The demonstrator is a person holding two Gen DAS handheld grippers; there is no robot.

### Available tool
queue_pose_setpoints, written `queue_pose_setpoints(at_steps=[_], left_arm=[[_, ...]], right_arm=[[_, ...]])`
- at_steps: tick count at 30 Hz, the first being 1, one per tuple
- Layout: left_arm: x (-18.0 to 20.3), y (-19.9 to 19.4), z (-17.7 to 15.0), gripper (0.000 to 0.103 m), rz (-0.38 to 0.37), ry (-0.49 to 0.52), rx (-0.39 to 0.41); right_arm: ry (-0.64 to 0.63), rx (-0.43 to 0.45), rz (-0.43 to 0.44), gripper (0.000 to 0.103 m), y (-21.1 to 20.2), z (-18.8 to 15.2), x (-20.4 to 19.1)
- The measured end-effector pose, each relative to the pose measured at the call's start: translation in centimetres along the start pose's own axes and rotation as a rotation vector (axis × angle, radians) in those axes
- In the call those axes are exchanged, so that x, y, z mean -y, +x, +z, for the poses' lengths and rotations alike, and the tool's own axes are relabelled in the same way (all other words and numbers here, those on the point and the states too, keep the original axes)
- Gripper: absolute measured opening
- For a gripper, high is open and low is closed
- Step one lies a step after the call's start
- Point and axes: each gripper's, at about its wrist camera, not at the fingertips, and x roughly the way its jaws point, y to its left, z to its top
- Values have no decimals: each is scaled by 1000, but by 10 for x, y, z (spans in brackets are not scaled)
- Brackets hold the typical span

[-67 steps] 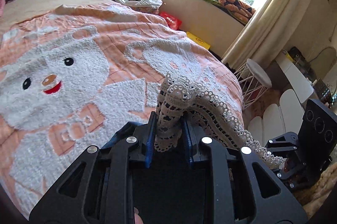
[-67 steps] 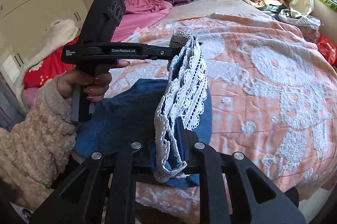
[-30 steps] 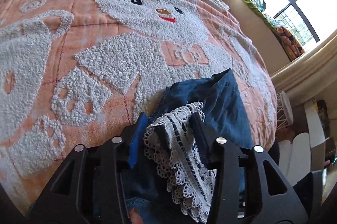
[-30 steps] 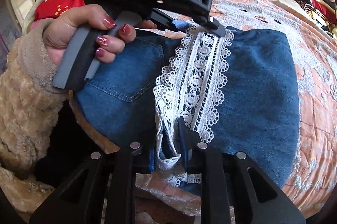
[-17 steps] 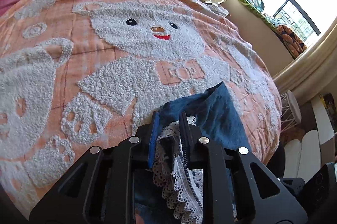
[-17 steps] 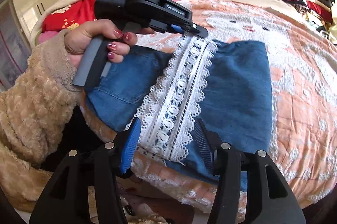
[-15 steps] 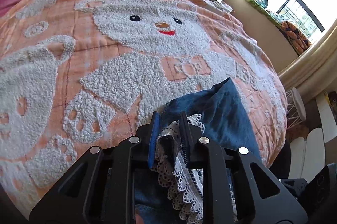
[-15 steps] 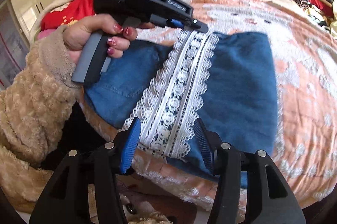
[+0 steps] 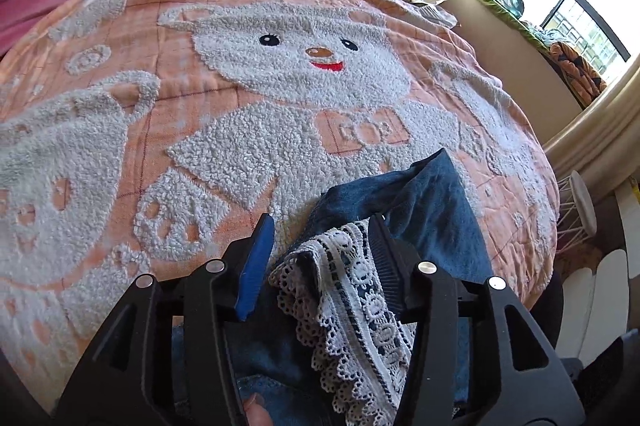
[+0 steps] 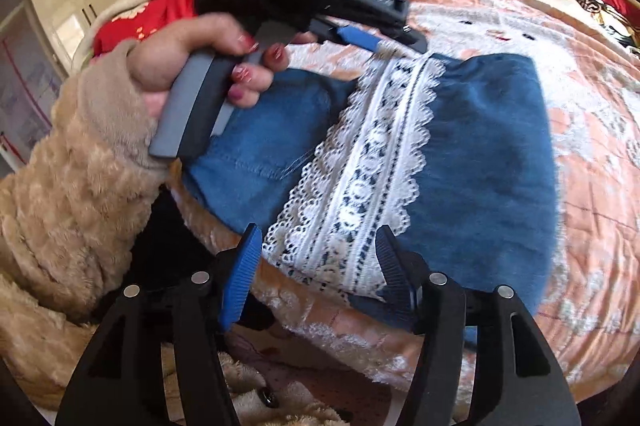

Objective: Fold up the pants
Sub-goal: 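Open the left tool and lay the folded hem flat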

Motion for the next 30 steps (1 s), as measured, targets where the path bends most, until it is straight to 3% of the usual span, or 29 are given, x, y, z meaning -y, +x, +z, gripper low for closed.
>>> queue_pose_setpoints(at_steps=[5, 9, 11, 30], left_arm=[[7, -13, -3, 54, 28, 7, 23], [13, -23, -5, 59, 21, 9, 39], [16, -28, -6, 62, 29, 17, 48], [43, -61, -9, 87, 66, 91, 124]], right_arm=[[23, 33, -24, 59, -20, 2, 12], [44, 54, -49, 59, -31, 2, 19], [59, 72, -63, 72, -37, 2, 23], [125, 142, -138, 73, -67, 2, 42]])
